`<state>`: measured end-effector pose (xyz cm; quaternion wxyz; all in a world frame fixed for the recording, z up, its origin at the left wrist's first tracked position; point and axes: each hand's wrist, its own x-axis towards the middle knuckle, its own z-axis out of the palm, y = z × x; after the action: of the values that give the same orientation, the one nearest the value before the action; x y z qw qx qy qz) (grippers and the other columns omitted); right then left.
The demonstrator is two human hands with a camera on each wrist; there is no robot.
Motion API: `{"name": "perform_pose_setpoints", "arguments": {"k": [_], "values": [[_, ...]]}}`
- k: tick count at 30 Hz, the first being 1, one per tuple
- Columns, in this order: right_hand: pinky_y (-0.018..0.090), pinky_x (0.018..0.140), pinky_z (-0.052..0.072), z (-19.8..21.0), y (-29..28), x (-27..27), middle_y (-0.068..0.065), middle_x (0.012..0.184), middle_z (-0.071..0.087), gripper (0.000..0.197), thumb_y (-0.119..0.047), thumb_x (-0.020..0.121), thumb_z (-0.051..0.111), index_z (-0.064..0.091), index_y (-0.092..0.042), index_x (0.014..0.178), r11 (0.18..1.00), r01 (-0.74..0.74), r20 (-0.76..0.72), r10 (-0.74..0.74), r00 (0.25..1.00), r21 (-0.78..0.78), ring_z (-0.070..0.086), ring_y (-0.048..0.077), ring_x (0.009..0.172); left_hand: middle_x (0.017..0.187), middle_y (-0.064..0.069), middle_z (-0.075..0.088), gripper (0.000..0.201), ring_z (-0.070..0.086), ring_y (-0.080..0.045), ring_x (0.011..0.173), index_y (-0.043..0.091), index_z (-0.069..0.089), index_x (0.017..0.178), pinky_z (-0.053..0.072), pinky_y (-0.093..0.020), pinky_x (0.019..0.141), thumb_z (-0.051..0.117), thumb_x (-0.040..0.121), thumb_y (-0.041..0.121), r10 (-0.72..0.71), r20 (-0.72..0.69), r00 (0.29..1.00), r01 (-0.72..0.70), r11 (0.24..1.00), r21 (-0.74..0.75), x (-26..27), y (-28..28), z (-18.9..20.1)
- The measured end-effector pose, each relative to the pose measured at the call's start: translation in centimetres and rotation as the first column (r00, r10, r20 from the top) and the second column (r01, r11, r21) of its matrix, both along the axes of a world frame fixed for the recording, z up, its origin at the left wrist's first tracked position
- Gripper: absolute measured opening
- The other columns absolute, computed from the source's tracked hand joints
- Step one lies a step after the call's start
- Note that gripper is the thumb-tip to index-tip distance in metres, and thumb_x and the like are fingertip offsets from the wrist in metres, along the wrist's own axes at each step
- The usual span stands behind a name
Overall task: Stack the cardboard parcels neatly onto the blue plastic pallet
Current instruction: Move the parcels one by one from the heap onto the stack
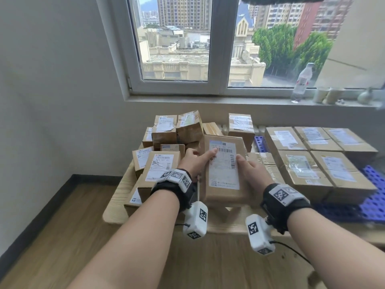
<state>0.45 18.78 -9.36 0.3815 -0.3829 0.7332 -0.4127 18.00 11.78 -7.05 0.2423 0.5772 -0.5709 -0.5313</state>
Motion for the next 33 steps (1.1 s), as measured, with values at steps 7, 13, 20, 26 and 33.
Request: {"name": "perform_pose_setpoints", "arguments": {"k": [7, 13, 20, 26, 33], "values": [[0.045, 0.084, 0.055, 0.9, 3.4, -4.2, 0.001, 0.096, 0.073, 0.060, -0.077, 0.075, 0.050, 0.066, -0.023, 0.095, 0.988, 0.141, -0.031, -0.143, 0.989, -0.070, 0.070, 0.022, 0.088, 0.128, -0.008, 0.059, 0.084, 0.067, -0.017, 0.083, 0.030, 0.021, 0.145, 0.050, -0.026, 0.053, 0.065, 0.080, 0.059, -0.200, -0.107, 0.974, 0.197, 0.980, -0.040, -4.3, 1.4, -0.5], [0.045, 0.090, 0.052, 1.3, 6.3, -9.8, 0.001, 0.099, 0.069, 0.043, -0.062, 0.090, 0.049, 0.063, -0.022, 0.096, 0.979, 0.188, -0.048, -0.192, 0.980, -0.075, 0.065, 0.023, 0.094, 0.127, -0.003, 0.054, 0.088, 0.060, -0.020, 0.103, 0.029, 0.019, 0.148, 0.051, -0.042, 0.086, 0.068, 0.080, 0.056, -0.244, -0.173, 0.954, 0.237, 0.970, -0.056, -10.4, 2.9, -0.6], [0.041, 0.096, 0.048, 1.6, 10.8, -19.4, 0.000, 0.107, 0.068, 0.041, -0.061, 0.091, 0.049, 0.062, -0.023, 0.099, 0.971, 0.224, 0.001, -0.224, 0.975, -0.080, 0.063, 0.021, 0.104, 0.131, -0.007, 0.057, 0.119, 0.062, -0.025, 0.110, 0.026, 0.025, 0.147, 0.053, -0.048, 0.088, 0.069, 0.049, 0.077, -0.294, -0.188, 0.937, 0.287, 0.956, -0.065, -21.2, 5.7, -1.6], [0.045, 0.099, 0.048, 1.4, 14.0, -28.3, 0.000, 0.111, 0.067, 0.038, -0.058, 0.092, 0.049, 0.062, -0.024, 0.099, 0.969, 0.231, 0.010, -0.231, 0.973, -0.083, 0.063, 0.020, 0.104, 0.128, -0.010, 0.061, 0.124, 0.066, -0.026, 0.107, 0.018, 0.038, 0.143, 0.059, -0.043, 0.077, 0.070, 0.043, 0.085, -0.311, -0.239, 0.920, 0.307, 0.950, -0.053, -30.5, 7.4, -2.7], [0.031, 0.072, 0.052, 1.0, 17.1, -36.5, 0.002, 0.111, 0.067, 0.040, -0.048, 0.097, 0.049, 0.058, -0.016, 0.119, 0.965, 0.249, 0.146, -0.235, 0.961, -0.085, 0.064, 0.014, 0.096, 0.124, -0.012, 0.064, 0.119, 0.067, -0.023, 0.101, 0.005, 0.042, 0.140, 0.050, -0.020, 0.044, 0.071, 0.048, 0.075, -0.318, -0.318, 0.893, 0.318, 0.947, -0.054, -39.3, 10.5, -3.0]]}}
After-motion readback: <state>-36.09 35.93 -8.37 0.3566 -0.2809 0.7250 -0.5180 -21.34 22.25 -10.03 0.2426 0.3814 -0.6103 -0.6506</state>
